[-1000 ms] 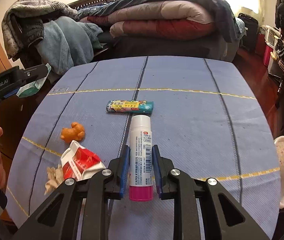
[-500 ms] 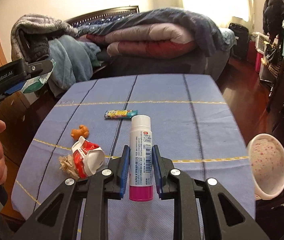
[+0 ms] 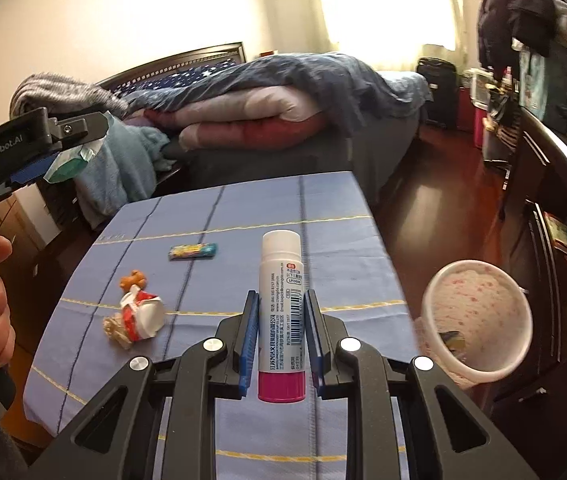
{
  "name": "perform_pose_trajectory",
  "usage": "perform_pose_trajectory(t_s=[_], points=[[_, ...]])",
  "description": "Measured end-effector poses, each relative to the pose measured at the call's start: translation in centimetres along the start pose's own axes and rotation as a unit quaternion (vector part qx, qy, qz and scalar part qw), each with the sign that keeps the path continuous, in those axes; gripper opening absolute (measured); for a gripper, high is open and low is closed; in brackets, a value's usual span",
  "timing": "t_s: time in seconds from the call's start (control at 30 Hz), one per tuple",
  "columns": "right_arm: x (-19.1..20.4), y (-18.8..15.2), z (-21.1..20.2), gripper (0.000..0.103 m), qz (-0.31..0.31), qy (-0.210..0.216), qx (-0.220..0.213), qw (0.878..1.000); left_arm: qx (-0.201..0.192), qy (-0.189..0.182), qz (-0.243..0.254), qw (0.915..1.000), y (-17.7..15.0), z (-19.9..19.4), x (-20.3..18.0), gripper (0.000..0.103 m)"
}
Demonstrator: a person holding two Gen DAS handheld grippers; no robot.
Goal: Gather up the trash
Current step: 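Carry the wipe pack and glue stick over the wastebasket with both grippers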
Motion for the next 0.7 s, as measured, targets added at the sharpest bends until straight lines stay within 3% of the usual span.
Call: perform_pose_trajectory(t_s=[0.7], points=[[-11.2, -3.3, -4.7, 0.023, 0.079, -0.081, -0.016, 0.993, 0.023, -0.092, 0.079, 0.9923, -3.3, 1.9, -14.9, 0.082]])
Point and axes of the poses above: each gripper's, at about its wrist camera, not at the fingertips, and z roughly the way its jaws point, x to its left, y to its top, the point moved 8 cm from there along z, roughly the way its jaws point, and after that the axes turned 12 degrees about -z, right-handed, at the moved point
